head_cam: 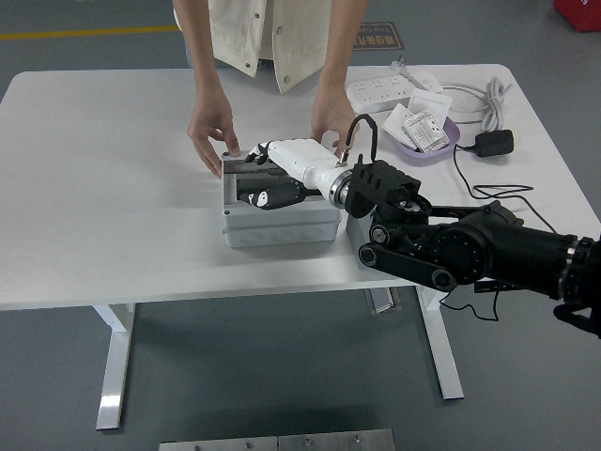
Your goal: Fetch the battery,place it into the box,close the lid of the box
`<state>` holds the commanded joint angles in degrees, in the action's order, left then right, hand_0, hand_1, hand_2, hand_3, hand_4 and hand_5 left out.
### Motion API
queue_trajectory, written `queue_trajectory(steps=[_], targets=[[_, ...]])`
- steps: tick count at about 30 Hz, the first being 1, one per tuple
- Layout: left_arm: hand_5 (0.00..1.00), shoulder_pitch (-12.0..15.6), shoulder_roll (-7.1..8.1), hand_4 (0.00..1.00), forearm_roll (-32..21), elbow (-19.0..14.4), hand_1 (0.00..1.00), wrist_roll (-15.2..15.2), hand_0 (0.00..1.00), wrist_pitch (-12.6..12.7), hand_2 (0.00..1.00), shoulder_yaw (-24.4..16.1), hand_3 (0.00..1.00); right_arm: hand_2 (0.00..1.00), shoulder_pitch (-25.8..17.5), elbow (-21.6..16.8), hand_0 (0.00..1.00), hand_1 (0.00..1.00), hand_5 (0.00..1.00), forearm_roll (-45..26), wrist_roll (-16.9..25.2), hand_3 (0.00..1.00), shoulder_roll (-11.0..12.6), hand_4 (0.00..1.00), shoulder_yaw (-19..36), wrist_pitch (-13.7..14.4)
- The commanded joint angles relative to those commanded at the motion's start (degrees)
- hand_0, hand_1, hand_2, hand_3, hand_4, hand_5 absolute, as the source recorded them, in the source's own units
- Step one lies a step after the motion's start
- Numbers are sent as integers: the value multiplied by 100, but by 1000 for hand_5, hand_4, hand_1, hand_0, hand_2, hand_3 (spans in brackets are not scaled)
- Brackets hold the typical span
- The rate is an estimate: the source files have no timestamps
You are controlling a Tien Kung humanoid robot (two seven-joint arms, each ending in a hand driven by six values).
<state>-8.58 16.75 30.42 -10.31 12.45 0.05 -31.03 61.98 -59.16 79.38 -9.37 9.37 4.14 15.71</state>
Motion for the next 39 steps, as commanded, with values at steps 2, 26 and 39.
queue_trajectory(steps=[2,26,39], targets=[[200,10,-6,662,1,0,778,1,629,0,742,-4,746,785,-44,-108,845,768,617,52,-43,820,60,816,23,-59],[198,143,-117,660,209,0,777,36,628,8,741,-281,746,759,-1984,-2262,809,739,630,1896,-539,808,1498,827,2923,-951],[195,182,-199,660,189,0,777,-3,628,11,741,-294,746,675,-3735,-3129,653,626,635,232,1155,687,1328,835,5066,466]])
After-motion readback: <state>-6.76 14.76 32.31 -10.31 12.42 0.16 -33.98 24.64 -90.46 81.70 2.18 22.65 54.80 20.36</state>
